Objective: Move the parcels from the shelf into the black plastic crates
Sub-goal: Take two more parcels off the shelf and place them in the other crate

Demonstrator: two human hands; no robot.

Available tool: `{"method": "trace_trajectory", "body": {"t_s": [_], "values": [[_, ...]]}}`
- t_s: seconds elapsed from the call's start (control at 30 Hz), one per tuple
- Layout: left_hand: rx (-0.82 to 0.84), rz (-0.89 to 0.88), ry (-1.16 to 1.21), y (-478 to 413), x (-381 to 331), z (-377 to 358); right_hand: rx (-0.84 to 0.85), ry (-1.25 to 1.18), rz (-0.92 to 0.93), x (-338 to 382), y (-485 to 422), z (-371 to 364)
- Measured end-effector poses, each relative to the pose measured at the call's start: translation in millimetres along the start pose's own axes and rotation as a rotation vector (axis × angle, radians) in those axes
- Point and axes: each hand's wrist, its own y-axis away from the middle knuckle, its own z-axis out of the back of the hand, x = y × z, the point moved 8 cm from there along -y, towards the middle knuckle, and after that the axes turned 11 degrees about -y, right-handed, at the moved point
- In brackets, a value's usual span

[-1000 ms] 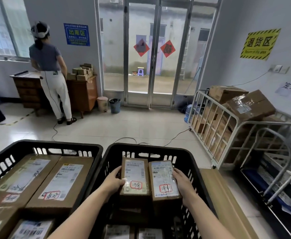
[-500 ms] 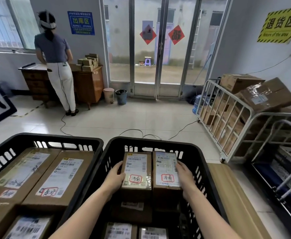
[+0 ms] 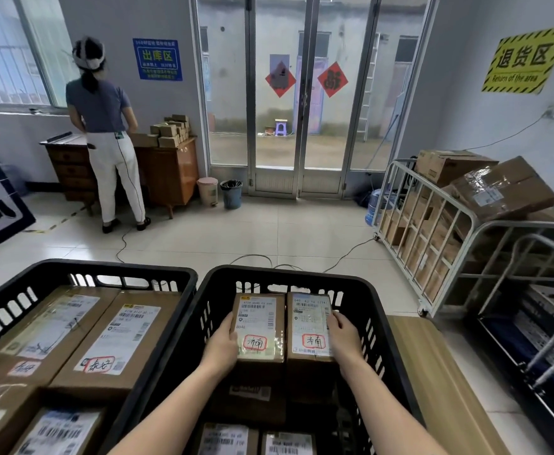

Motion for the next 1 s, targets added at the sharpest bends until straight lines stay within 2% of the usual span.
{"method": "trace_trajectory", "body": {"t_s": [0.13, 0.23, 0.33, 0.43, 0.5, 0.6, 0.77, 1.0], "values": [[0.005, 0.005, -0.047, 0, -3, 3, -0.051, 0.004, 0.025, 8, 2, 5], [-0.015, -0.082, -0.208, 3, -17, 6, -0.068, 0.021, 0.062, 20, 9, 6], [-0.051, -0.166, -0.438, 8, -29, 6, -0.061, 0.269, 0.219, 43, 22, 4], [-0.067, -0.279, -0.633, 14, -42, 3, 0.038, 0.532, 0.364, 54, 35, -10], [-0.033, -0.357, -0.803, 18, -46, -10, 0.125, 0.696, 0.449, 51, 43, -24], [0.075, -0.373, -0.946, 16, -37, -31, 0.186, 0.904, 0.530, 43, 50, -41], [0.098, -0.366, -0.946, 8, -28, -37, 0.174, 1.020, 0.551, 31, 46, -44], [0.083, -0.360, -0.954, 8, -24, -40, 0.171, 1.030, 0.538, 27, 46, -45]]}}
